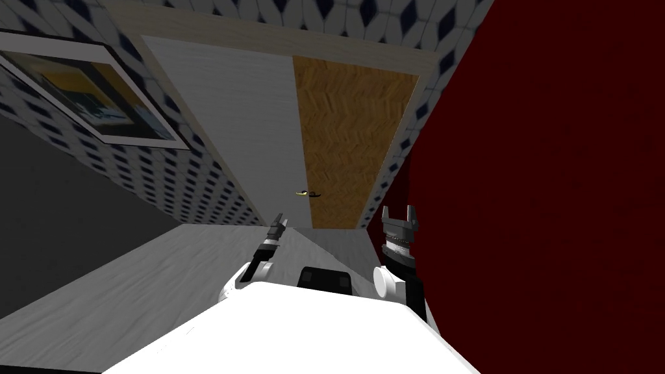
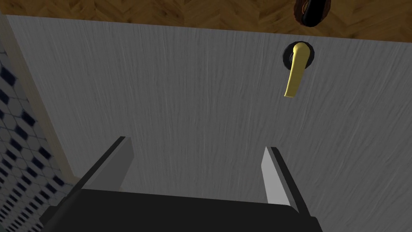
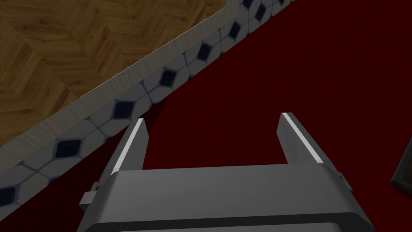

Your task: Pull the door open

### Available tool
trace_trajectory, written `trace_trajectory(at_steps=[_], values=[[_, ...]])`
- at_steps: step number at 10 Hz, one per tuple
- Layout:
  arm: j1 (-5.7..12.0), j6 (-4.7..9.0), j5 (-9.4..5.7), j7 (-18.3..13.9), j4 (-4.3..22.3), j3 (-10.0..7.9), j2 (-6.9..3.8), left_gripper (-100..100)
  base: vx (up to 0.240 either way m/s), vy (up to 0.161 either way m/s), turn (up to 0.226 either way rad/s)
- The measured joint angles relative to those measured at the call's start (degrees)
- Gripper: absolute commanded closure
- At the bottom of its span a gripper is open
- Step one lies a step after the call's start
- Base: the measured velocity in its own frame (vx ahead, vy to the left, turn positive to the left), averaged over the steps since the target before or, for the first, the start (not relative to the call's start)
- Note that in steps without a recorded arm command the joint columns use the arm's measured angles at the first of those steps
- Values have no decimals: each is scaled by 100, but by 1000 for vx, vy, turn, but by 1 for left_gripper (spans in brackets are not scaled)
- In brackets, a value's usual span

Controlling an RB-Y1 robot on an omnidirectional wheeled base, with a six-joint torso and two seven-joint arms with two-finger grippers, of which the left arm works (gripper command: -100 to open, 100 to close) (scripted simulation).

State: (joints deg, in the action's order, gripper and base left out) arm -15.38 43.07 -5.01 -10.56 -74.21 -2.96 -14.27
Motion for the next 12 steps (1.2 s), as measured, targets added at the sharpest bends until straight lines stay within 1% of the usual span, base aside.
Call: trace_trajectory(at_steps=[4,5,6,7,8,10,12], values=[[133,223,-102,-130,645,-6,-171,-100,96,0,-50],[150,278,-120,-146,781,0,-188,-100,107,-6,-39],[205,327,-141,-161,948,2,-212,-100,130,16,-43],[240,368,-163,-182,1089,1,-243,-100,102,14,-63],[270,380,-189,-208,1191,-2,-282,-100,90,-1,-45],[330,470,-229,-247,1471,2,-332,-100,86,7,-38],[412,572,-272,-304,1778,-1,-406,-100,105,5,-43]])
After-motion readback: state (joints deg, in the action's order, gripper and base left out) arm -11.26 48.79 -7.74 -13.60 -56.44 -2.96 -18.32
